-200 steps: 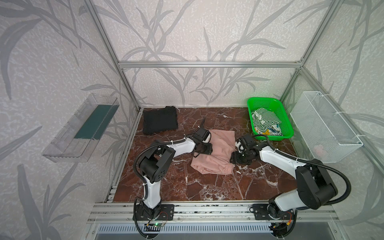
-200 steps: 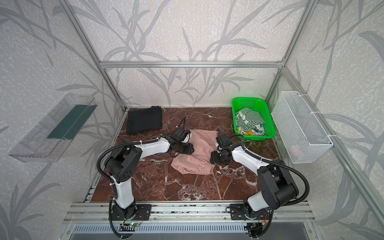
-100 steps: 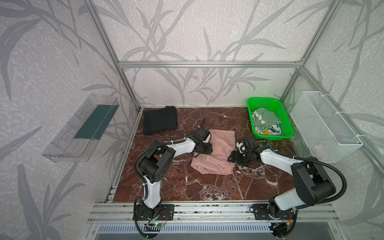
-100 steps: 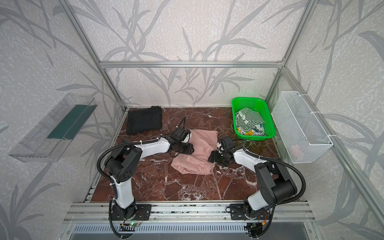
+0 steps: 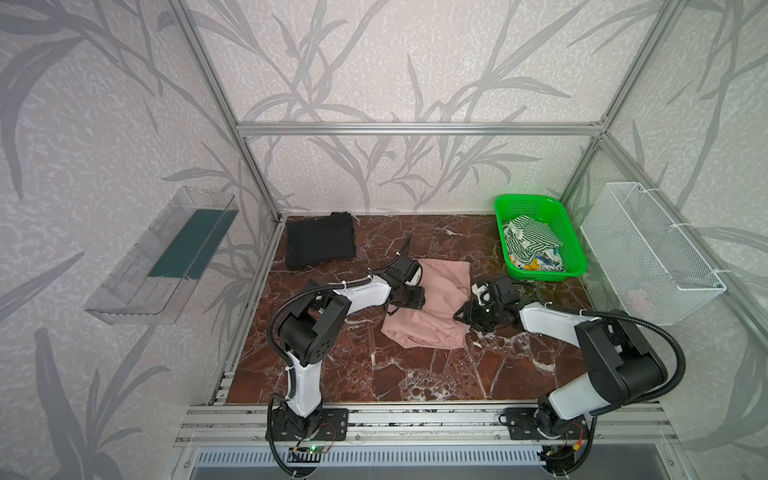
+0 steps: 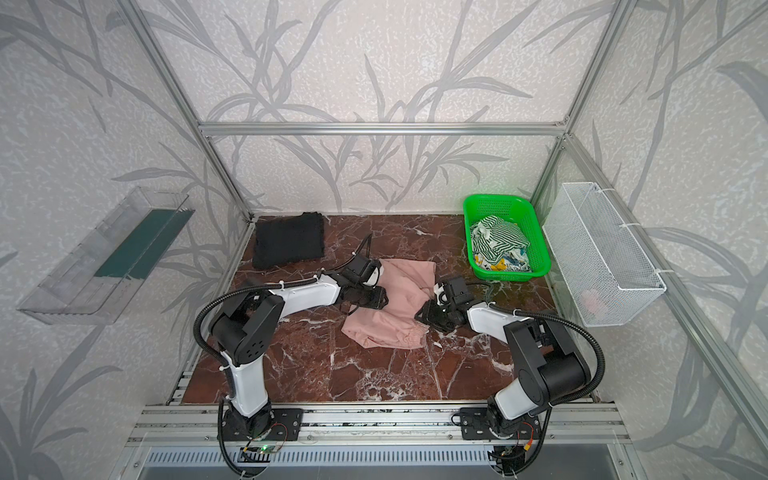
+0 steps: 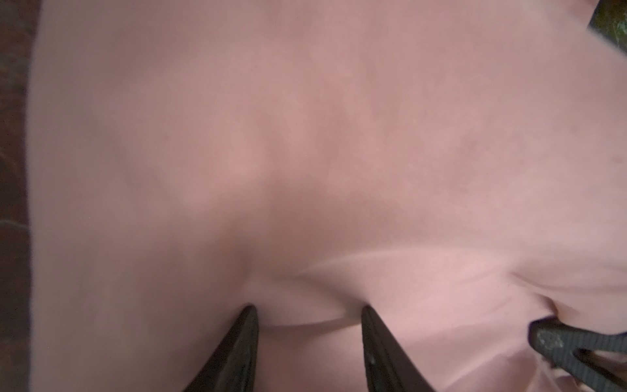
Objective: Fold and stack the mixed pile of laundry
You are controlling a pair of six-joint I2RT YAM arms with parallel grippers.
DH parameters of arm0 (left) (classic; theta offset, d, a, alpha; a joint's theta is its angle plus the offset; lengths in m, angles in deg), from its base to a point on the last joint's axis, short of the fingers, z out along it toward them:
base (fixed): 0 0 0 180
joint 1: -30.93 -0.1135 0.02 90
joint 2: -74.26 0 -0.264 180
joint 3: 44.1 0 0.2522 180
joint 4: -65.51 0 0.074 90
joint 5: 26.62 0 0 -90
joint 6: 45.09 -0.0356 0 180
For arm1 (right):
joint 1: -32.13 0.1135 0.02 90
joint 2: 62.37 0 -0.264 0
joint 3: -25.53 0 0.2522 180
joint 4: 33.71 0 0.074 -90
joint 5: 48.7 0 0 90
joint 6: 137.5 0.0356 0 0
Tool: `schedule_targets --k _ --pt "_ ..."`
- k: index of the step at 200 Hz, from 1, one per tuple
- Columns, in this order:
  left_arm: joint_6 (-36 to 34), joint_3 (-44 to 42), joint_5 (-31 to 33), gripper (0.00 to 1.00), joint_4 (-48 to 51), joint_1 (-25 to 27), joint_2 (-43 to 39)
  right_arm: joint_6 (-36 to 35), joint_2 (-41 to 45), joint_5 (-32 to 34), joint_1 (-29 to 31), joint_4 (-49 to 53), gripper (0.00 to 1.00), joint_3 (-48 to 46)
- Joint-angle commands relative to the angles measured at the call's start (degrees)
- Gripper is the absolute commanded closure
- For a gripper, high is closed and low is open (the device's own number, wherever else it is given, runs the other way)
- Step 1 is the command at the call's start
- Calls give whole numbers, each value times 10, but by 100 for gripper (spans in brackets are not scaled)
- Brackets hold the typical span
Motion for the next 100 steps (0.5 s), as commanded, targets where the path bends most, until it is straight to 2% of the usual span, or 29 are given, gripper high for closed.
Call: schedule_targets --k 1,35,100 --pt "-4 -6 -1 51 45 7 26 -20 31 27 1 43 59 11" --pt "-4 -3 -3 51 45 7 29 -58 42 36 1 81 60 37" --pt "-7 0 -5 51 46 7 32 -72 51 25 7 109 55 66"
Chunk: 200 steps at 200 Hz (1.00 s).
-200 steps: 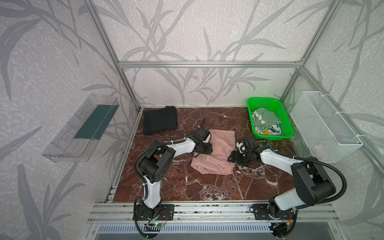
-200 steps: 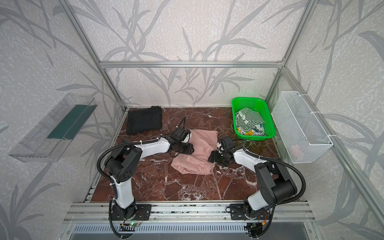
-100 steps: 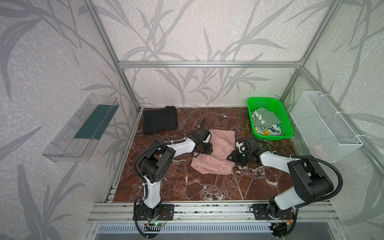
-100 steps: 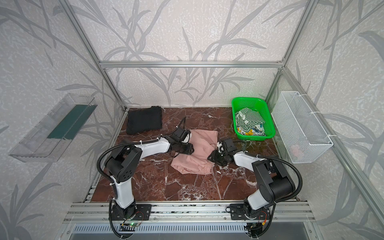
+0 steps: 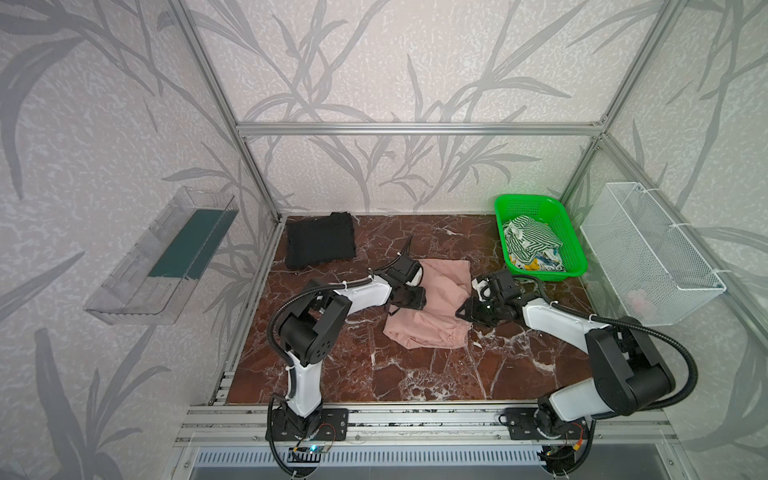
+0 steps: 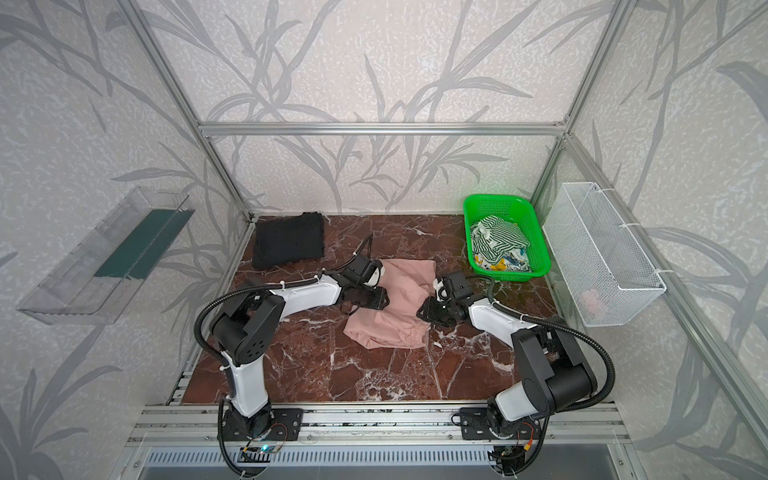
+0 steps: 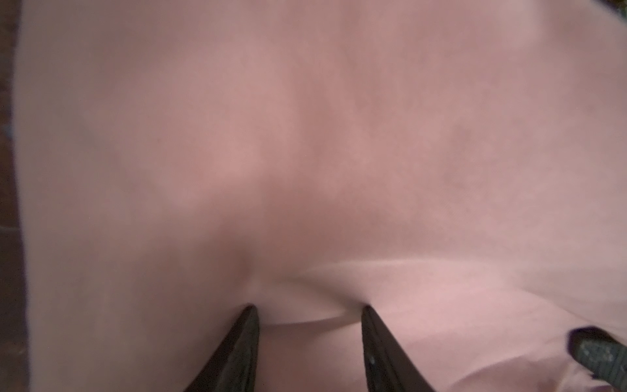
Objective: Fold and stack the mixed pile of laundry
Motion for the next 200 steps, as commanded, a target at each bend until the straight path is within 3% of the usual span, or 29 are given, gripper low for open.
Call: schedule_targets --k 1,43,123,142,200 --pt "-5 -3 -1 51 44 4 31 -18 21 1 5 29 55 25" --pt "-5 -1 -4 51 44 3 36 -43 29 16 18 78 48 57" --pt "-8 2 -4 52 48 4 38 -44 0 12 27 63 49 65" --pt "-8 1 -2 52 48 3 35 -39 -11 9 26 41 55 58" --pt "22 25 14 52 86 -2 -25 -59 14 4 26 25 94 71"
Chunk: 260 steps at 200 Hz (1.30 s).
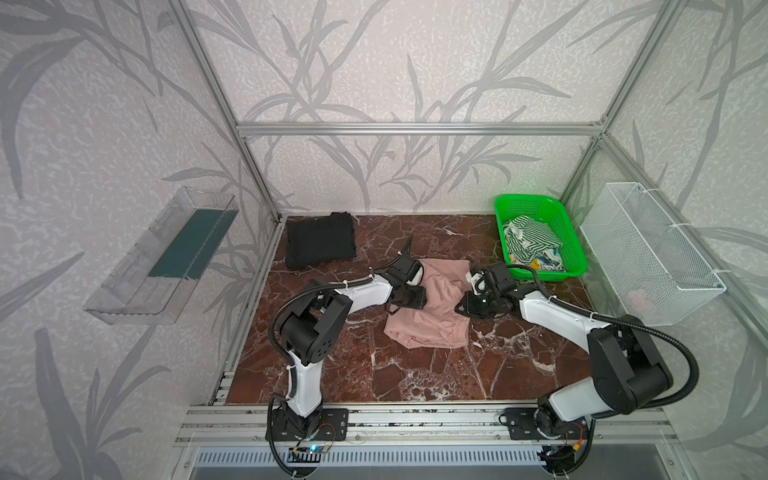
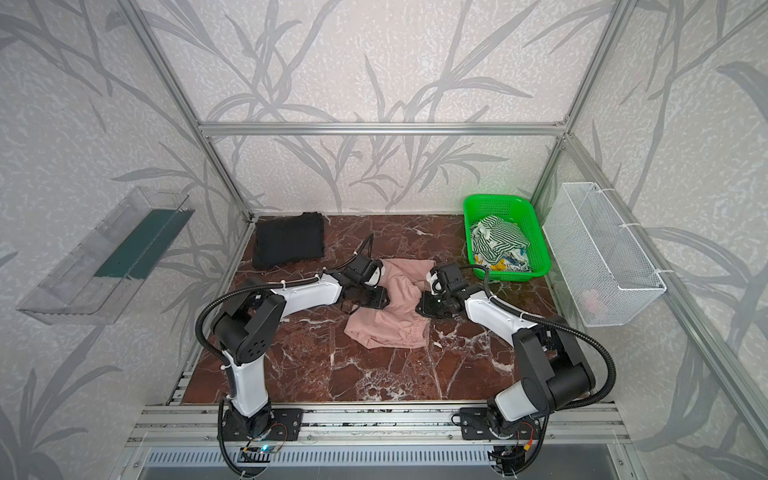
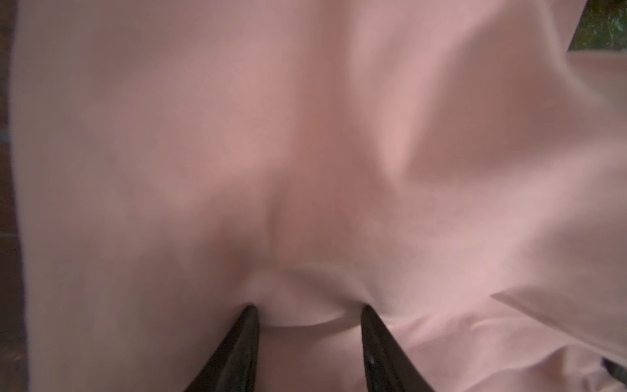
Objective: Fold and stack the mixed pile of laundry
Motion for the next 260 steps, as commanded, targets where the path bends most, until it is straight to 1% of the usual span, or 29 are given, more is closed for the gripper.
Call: schedule_targets --k 1,17,34,59,70,88,112,156,178,205,208,212,242,260 --pt "18 17 17 52 75 -2 -29 -18 21 -10 2 -13 94 16" --pt "27 36 35 51 107 -9 -64 -44 19 -27 2 5 99 45" --pt "33 52 45 50 129 -19 -97 -78 2 -57 2 41 100 91" --pt "30 78 72 50 184 -30 -126 -120 -33 -90 7 84 100 162" --pt "28 76 89 50 195 -33 -139 -131 -52 -94 6 93 100 186" --pt "30 59 111 50 195 -38 -157 -138 -91 -67 6 112 100 220" --pt "25 35 114 50 189 -41 -166 -134 -153 -19 5 159 100 258" --pt "28 14 113 50 171 -42 -153 -120 -188 42 5 188 100 246" --pt "27 4 105 47 148 -42 -142 -123 -210 74 5 195 100 246" --pt "17 -8 97 43 118 -41 -120 -122 -223 107 4 187 94 236" --pt "18 -9 100 40 117 -42 -116 -122 -225 110 4 187 93 236" --pt "18 -8 103 39 118 -42 -109 -123 -228 114 4 187 91 237" --pt "30 -17 114 37 123 -41 -76 -128 -245 133 4 179 78 242" --pt "47 -47 109 38 109 -41 -81 -131 -257 134 3 175 77 255"
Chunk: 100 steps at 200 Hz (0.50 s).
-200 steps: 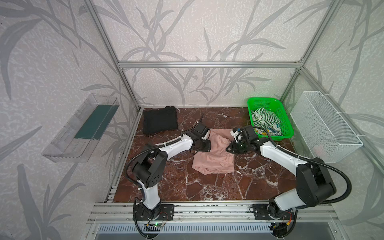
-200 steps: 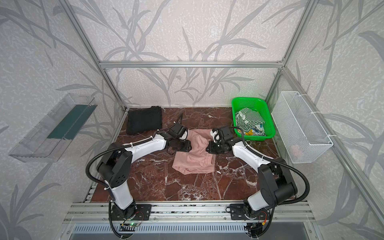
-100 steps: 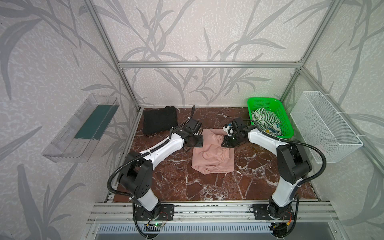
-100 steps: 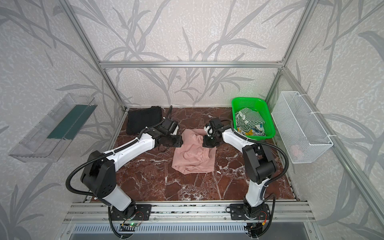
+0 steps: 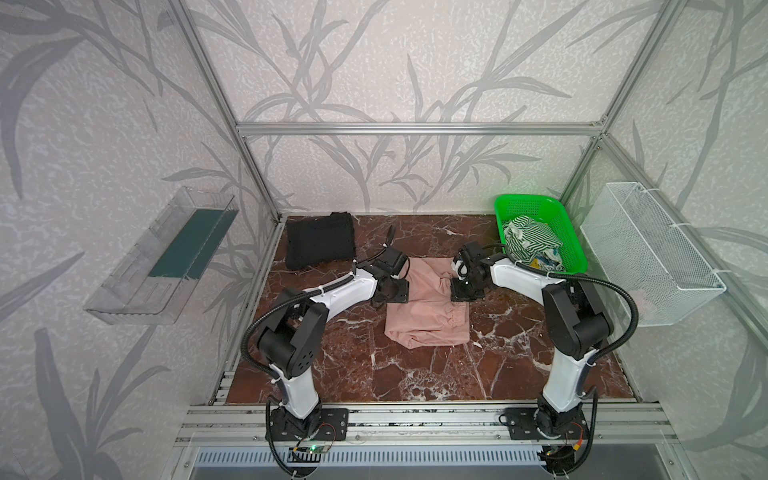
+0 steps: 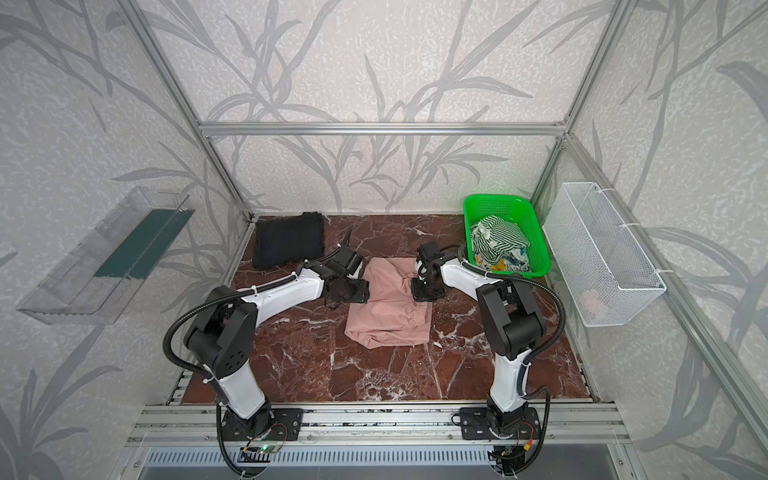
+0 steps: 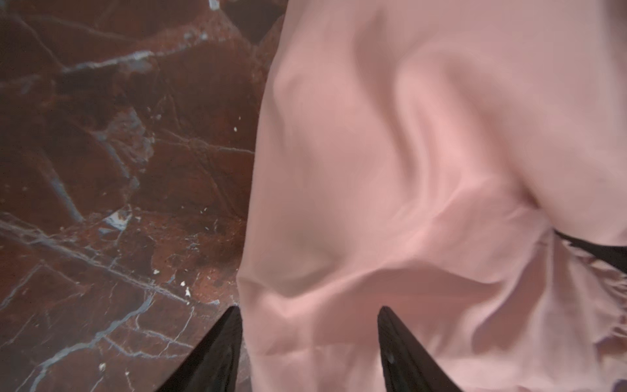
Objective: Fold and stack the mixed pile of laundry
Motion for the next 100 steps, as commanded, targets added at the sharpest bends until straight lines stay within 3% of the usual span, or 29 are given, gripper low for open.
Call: schedule_targets --k 1,35,70,100 --pt "19 -33 4 39 -9 0 -4 -9 -30 30 -2 8 77 11" --pt "50 -93 -30 58 -48 8 -25 -20 -78 28 -3 18 76 72" --pt "88 -154 -70 60 -115 43 -48 -38 -130 31 -2 31 73 155" --pt "142 -193 -121 60 -223 107 -55 -60 -183 3 -1 31 62 232"
